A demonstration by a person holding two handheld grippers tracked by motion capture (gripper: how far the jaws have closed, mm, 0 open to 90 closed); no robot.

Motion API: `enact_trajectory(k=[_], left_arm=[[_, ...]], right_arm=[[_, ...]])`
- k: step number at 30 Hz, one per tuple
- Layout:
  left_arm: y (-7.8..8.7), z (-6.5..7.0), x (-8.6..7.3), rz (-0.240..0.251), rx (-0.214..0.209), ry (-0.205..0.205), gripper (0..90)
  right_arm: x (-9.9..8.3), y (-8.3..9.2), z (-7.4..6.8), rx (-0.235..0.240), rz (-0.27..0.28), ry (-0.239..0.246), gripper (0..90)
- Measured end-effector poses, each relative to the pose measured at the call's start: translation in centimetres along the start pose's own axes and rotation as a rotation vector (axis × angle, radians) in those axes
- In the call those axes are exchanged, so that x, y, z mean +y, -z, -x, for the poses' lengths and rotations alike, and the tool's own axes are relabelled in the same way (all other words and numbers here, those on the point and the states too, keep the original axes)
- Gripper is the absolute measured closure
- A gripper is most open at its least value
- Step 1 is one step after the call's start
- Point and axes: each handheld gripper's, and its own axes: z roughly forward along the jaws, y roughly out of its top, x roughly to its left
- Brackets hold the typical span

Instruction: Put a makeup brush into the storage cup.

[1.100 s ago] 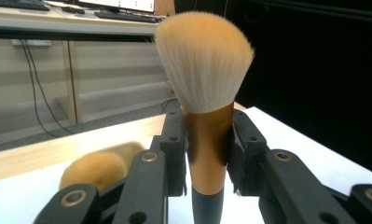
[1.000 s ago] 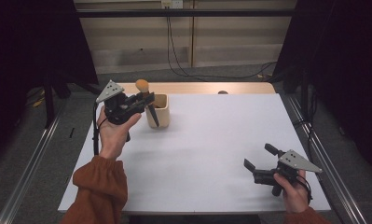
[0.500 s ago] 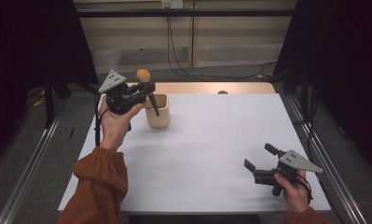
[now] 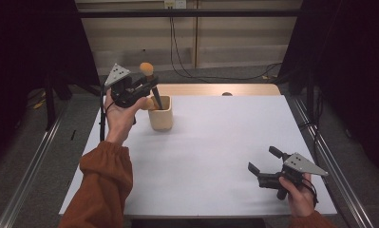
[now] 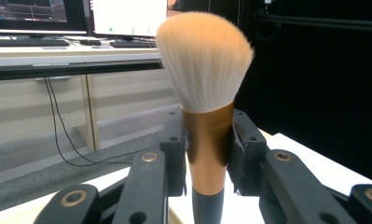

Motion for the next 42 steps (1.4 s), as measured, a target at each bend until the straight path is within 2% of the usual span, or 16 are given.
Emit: enact_trajectory(k=[7,13,15,17,19,33,42], left_arm=[[-0.9,-0.3,-0.4,-0.011,0.012,0.009,70.6],[-1.5,-0.3,-0.7,-0.014,0.021,-0.005,70.6],[-1.9,-0.4,-1.0,-0.035,0.05,-0.05,70.6],[-2.1,-0.5,-1.3,-0.04,0.045,-0.039,70.6],[-2.3,-0.6,-1.4,-0.042,0.055,-0.044,70.6],[-3.7,0.3,-2.6,-0.085,0.035,-0.043,70.6],[-4.2,0.3,-3.7,-0.121,0.027,-0.037,70.6]], right_arm=[[0.0,0.0,0.0,0.002,-0.002,-0.004,0.0],[0.0,0.0,0.0,0.005,-0.003,-0.004,0.0],[0.0,0.0,0.0,0.006,0.0,-0.004,0.0],[-0.1,0.0,0.0,0.006,-0.004,-0.004,0.0],[-0.1,0.0,0.0,0.006,-0.006,0.0,0.0],[-0.2,0.0,0.0,0.01,-0.008,0.007,0.0],[-0.2,0.1,0.1,0.01,-0.009,0.002,0.0]])
